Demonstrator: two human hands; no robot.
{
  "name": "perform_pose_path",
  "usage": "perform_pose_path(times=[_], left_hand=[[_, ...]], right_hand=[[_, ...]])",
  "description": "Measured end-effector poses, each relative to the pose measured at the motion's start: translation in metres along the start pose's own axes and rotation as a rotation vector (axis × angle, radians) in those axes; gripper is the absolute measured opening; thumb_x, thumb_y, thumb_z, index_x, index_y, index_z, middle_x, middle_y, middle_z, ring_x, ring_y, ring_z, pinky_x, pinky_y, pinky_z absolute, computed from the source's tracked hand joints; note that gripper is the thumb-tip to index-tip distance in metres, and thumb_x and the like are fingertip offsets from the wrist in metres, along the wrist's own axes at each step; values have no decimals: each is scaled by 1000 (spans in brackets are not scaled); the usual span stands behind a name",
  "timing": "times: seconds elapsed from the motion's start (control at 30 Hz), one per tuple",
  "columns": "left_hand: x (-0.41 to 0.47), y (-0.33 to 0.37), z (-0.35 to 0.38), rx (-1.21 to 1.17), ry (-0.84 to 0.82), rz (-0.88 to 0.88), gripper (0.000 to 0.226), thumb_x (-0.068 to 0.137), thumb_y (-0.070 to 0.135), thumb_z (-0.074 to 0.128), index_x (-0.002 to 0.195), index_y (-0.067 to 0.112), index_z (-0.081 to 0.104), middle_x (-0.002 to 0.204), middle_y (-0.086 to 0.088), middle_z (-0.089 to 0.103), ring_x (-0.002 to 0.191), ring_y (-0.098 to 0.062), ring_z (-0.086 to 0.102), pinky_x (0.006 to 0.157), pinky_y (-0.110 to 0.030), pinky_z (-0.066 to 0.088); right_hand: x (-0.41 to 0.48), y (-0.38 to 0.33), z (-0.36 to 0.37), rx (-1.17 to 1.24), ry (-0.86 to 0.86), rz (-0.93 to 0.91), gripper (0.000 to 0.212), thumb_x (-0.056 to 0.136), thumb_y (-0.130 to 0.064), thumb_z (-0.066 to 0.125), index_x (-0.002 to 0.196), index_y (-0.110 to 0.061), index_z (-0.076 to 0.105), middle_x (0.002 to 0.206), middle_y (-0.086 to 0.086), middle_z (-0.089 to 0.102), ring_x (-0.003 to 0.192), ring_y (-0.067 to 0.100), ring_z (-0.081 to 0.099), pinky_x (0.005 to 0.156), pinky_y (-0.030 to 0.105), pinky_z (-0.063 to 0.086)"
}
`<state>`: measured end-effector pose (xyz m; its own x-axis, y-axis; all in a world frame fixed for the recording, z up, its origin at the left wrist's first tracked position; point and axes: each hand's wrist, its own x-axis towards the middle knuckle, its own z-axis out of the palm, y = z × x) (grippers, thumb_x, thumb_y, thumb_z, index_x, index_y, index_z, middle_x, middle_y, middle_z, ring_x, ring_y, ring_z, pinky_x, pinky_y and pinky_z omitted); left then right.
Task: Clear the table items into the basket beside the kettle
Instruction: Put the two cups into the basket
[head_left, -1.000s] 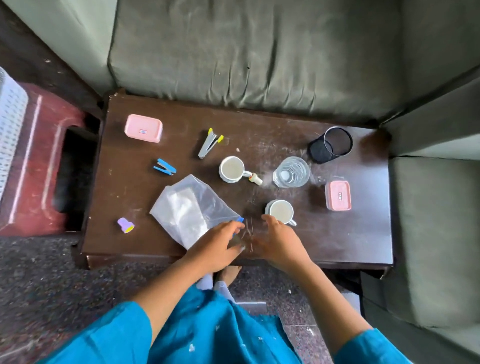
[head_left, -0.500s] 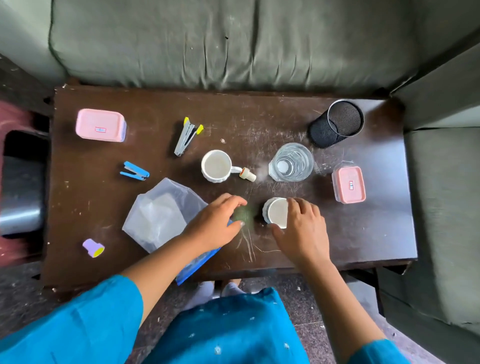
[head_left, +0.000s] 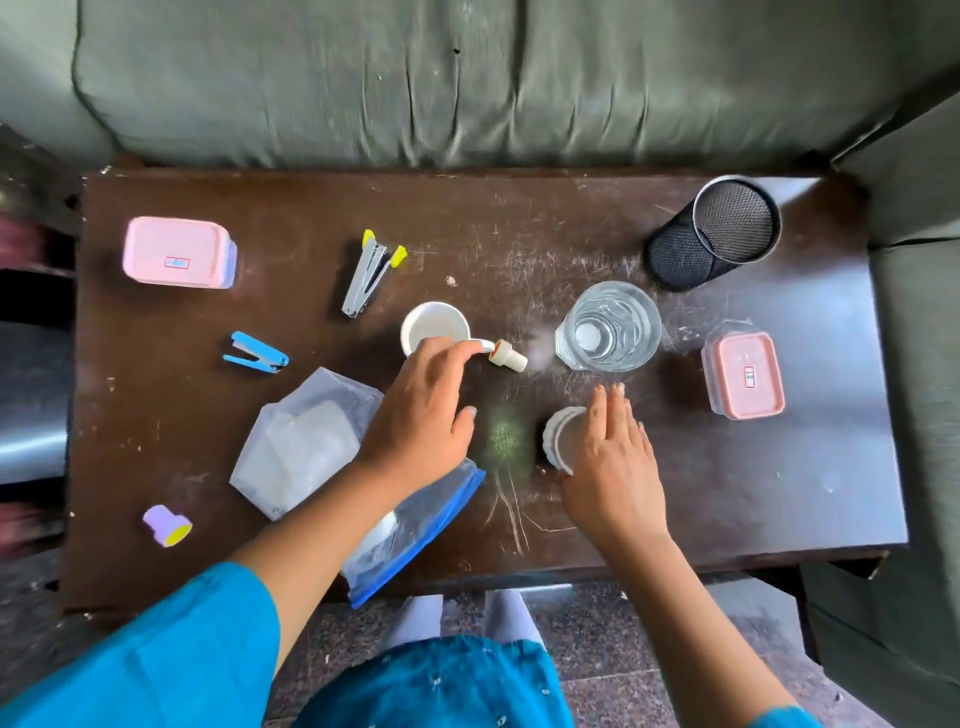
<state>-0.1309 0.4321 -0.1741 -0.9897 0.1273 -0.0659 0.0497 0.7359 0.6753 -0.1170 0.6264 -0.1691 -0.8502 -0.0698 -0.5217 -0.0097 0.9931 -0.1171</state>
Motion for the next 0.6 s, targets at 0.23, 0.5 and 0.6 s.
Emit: perform_pose_path(times=[0.23, 0.5, 0.6], left_hand=[[21, -12, -9, 259, 52, -95, 77, 59, 5, 76, 128, 5, 43, 134, -21, 43, 120, -42, 42, 101, -47, 34], [33, -22, 0, 249, -46, -169, 81, 73, -1, 68, 141, 14, 28, 144, -10, 32, 126, -33, 32, 102, -41, 34], [35, -21, -2, 259, -30, -206, 82, 71, 15, 77, 139, 15, 32, 130, -12, 41, 115, -34, 40, 91, -42, 42]], right_hand=[[2, 2, 2, 61, -3, 0, 81, 83, -8, 55, 146, -3, 6, 155, 18, 12, 142, 28, 17, 112, 32, 24], [1, 3, -3, -5, -8, -24, 77, 79, -14, 64, 142, -26, 22, 152, 18, 22, 133, 32, 33, 94, 38, 45], [2, 4, -3, -4, -4, -14, 73, 76, -16, 68, 136, -29, 29, 146, 18, 33, 125, 34, 43, 88, 39, 48]])
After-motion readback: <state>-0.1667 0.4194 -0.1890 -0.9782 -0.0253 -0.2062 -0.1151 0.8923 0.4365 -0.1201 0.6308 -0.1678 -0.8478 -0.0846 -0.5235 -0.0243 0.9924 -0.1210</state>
